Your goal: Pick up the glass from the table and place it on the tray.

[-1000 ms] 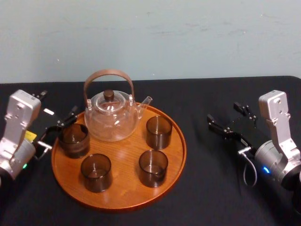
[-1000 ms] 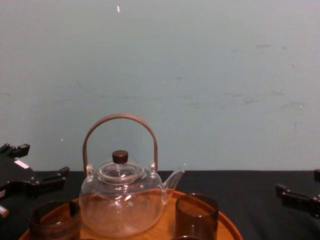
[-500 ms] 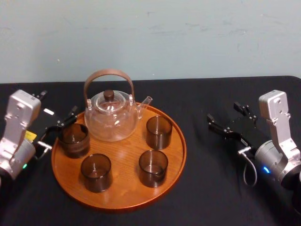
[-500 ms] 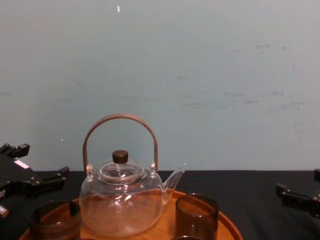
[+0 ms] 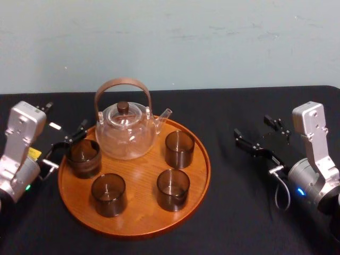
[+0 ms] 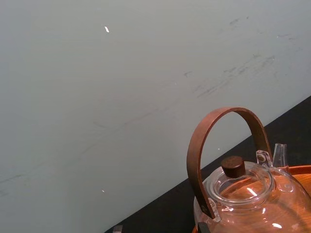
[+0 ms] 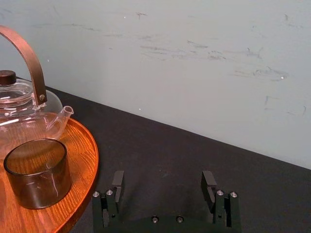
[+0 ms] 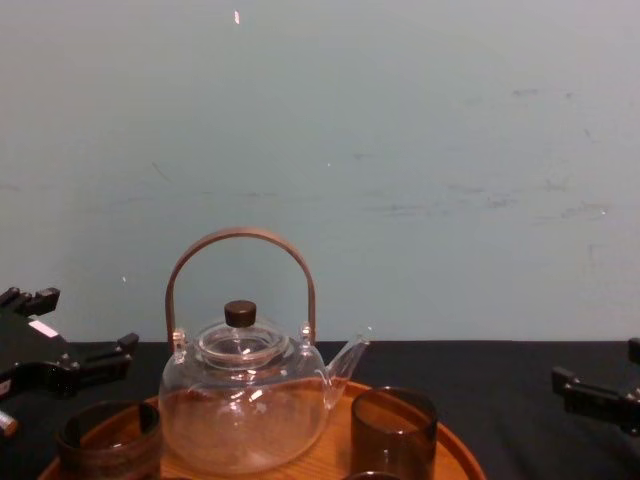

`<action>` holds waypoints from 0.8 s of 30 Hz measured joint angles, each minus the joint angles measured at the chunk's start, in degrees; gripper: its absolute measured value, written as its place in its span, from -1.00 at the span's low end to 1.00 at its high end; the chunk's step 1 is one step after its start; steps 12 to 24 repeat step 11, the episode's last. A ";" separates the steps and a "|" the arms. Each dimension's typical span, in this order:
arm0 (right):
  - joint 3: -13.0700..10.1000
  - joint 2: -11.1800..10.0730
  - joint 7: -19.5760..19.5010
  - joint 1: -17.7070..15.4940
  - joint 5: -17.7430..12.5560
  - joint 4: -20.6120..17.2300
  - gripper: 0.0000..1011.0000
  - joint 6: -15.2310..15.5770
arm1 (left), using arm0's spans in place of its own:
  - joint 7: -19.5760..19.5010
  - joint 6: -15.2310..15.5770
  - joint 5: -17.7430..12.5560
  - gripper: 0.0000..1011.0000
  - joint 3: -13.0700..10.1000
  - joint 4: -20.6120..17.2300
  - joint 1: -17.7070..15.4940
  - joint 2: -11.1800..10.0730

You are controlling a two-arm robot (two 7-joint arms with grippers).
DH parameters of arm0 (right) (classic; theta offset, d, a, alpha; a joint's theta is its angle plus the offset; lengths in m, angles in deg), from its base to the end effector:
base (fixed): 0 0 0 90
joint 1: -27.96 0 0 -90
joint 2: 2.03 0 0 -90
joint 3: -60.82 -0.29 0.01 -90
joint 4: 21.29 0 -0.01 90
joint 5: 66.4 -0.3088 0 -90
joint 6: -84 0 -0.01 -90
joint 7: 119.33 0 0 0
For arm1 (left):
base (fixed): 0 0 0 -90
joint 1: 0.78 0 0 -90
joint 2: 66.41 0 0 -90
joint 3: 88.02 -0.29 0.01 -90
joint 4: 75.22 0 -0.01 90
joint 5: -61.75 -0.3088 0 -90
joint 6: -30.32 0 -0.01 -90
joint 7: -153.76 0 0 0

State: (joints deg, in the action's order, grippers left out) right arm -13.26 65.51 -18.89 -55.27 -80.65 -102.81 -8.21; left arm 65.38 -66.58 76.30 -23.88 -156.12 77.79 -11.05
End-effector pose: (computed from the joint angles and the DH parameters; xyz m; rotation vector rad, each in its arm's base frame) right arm 0.3511 -0.0504 -0.3150 -0.1873 -0.0576 -1.1744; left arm 0.3581 0.0827 -0.3023 0.3045 -0.2849 1.2480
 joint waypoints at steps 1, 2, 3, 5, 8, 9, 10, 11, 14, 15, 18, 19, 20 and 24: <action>0.00 0.00 0.00 0.00 0.00 0.00 0.98 0.00 | 0.00 0.00 0.00 0.98 0.00 0.00 0.00 0.00; 0.00 0.00 0.00 0.00 0.00 0.00 0.98 0.00 | 0.00 0.00 0.00 0.98 0.00 0.00 0.00 0.00; 0.00 0.00 0.00 0.00 0.00 0.00 0.98 0.00 | 0.00 0.00 0.00 0.98 0.00 0.00 0.00 0.00; 0.00 0.00 0.00 0.00 0.00 0.00 0.98 0.00 | 0.00 0.00 0.00 0.98 0.00 0.00 0.00 0.00; 0.00 0.00 0.00 0.00 0.00 0.00 0.98 0.00 | 0.00 0.00 0.00 0.98 0.00 0.00 0.00 0.00; 0.00 0.00 0.00 0.00 0.00 0.00 0.98 0.00 | 0.00 0.00 0.00 0.98 0.00 0.00 0.00 0.00; 0.00 0.00 0.00 0.00 0.00 0.00 0.98 0.00 | 0.00 0.00 0.00 0.98 0.00 0.00 0.00 0.00; 0.00 0.00 0.00 0.00 0.00 0.00 0.98 0.00 | 0.00 0.00 0.00 0.98 0.00 0.00 0.00 0.00; 0.00 0.00 0.00 0.00 0.00 0.00 0.98 0.00 | 0.00 0.00 0.00 0.98 0.00 0.00 0.00 0.00; 0.00 0.00 0.00 0.00 0.00 0.00 0.98 0.00 | 0.00 0.00 0.00 0.98 0.00 0.00 0.00 0.00; 0.00 0.00 0.00 0.00 0.00 0.00 0.98 0.00 | 0.00 0.00 0.00 0.98 0.00 0.00 0.00 0.00; 0.00 0.00 0.00 0.00 0.00 0.00 0.98 0.00 | 0.00 0.00 0.00 0.98 0.00 0.00 0.00 0.00; 0.00 0.00 0.00 0.00 0.00 0.00 0.98 0.00 | 0.00 0.00 0.00 0.98 0.00 0.00 0.00 0.00; 0.00 0.00 0.00 0.00 0.00 0.00 0.98 0.00 | 0.00 0.00 0.00 0.98 0.00 0.00 0.00 0.00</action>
